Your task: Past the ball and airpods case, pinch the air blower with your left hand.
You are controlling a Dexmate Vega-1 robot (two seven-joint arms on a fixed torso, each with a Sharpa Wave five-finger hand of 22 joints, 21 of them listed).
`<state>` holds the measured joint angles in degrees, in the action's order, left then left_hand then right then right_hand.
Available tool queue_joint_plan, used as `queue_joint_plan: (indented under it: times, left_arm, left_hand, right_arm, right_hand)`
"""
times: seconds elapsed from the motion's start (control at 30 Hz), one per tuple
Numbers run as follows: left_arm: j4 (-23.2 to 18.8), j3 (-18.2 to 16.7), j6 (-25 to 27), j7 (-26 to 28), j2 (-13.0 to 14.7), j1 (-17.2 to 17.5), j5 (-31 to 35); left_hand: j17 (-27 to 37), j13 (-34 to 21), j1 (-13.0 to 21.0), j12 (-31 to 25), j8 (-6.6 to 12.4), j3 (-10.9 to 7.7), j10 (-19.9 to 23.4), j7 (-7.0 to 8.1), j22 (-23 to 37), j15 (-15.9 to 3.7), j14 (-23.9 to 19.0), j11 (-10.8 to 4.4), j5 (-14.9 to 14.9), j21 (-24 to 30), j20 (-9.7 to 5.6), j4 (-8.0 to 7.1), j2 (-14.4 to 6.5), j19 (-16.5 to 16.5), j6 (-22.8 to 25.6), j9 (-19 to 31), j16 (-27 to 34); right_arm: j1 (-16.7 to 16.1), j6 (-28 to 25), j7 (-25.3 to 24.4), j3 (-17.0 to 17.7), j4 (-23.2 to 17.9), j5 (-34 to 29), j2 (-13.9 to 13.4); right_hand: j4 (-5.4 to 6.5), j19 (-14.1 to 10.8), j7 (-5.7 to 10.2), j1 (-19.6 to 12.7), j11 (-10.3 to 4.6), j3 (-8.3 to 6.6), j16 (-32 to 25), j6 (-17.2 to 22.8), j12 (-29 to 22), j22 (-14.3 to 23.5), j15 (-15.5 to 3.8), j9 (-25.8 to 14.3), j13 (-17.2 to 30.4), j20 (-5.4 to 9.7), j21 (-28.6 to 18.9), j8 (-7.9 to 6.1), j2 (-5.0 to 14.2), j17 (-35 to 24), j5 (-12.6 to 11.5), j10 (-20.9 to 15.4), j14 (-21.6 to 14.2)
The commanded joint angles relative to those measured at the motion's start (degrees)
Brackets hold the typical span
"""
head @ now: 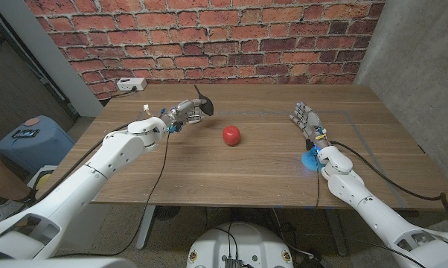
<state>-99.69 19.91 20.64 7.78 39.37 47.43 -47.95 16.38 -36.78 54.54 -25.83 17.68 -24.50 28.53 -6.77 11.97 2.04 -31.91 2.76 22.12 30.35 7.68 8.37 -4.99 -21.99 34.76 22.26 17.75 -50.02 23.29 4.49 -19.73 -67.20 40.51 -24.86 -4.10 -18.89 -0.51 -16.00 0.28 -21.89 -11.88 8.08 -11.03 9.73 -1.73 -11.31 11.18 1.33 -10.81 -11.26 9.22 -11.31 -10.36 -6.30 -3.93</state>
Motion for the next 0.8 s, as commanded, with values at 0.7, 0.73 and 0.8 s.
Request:
queue_joint_plan:
  times: [0.7,0.73,0.8]
  left_arm:
    - [4.5,0.5,-0.2,-6.3,0.3,-2.4,-5.2]
    - [4.6,0.6,-0.1,-6.4,0.3,-2.5,-5.2]
    - [4.9,0.7,-0.1,-6.5,0.2,-2.6,-5.3]
  left_hand:
    - [0.5,-0.2,-1.0,0.4,-0.45,-0.08,-0.3,-0.19,0.0,0.26,0.4,-0.14,0.8,0.4,0.11,0.16,0.0,0.7,-0.1,0.3,-0.3]
    - [0.5,-0.2,-1.0,0.4,-0.47,-0.10,-0.3,-0.23,0.0,0.27,0.5,-0.13,0.8,0.4,0.14,0.14,-0.1,0.8,-0.1,0.3,-0.3]
    - [0.6,-0.2,-0.9,0.4,-0.49,-0.11,-0.4,-0.24,0.0,0.34,0.5,-0.12,0.8,0.5,0.14,0.20,-0.1,0.8,-0.1,0.3,-0.3]
  right_arm:
    - [1.3,2.3,0.2,-1.2,1.0,-1.2,2.0]
    - [1.4,2.5,0.4,-1.2,1.1,-1.3,2.0]
    - [1.6,2.6,0.3,-1.3,0.9,-1.5,2.0]
  right_hand:
    - [0.11,-0.1,-0.30,-0.5,0.30,0.12,-0.2,0.2,-0.2,0.1,-0.14,-0.2,0.0,0.04,-0.3,-0.35,0.16,-0.1,0.0,0.0,-0.1]
    - [0.11,-0.1,-0.29,-0.5,0.29,0.12,-0.2,0.2,-0.2,0.1,-0.18,-0.2,0.0,0.03,-0.3,-0.35,0.17,-0.1,0.0,0.0,-0.1]
    - [0.10,-0.1,-0.30,-0.5,0.28,0.11,-0.2,0.1,-0.2,0.1,-0.14,-0.2,0.0,0.07,-0.3,-0.34,0.18,-0.1,0.0,0.0,-0.1]
